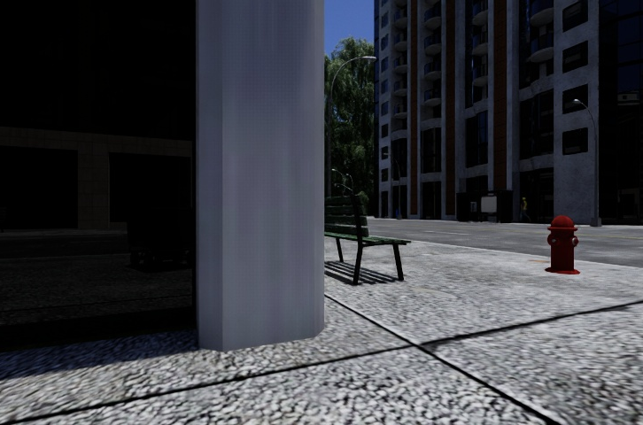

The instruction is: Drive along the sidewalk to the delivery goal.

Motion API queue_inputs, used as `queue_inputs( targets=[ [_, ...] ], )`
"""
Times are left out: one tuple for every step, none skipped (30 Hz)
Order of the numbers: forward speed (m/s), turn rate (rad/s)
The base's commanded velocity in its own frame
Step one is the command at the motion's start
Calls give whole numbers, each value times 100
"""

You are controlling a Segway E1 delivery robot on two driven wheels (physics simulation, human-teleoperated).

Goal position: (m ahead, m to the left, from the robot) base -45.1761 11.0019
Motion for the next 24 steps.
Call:
queue_inputs(
  targets=[
    [0,0],
    [0,0],
    [0,0],
    [0,0],
    [0,0],
    [0,0],
    [0,0],
    [0,0],
    [0,0],
    [0,0],
    [0,0],
    [0,0],
    [0,0],
    [0,0],
    [0,0],
    [0,0],
    [0,0],
    [0,0],
    [0,0],
    [0,0],
    [0,0],
    [0,0],
    [0,0],
    [0,0]
  ],
)
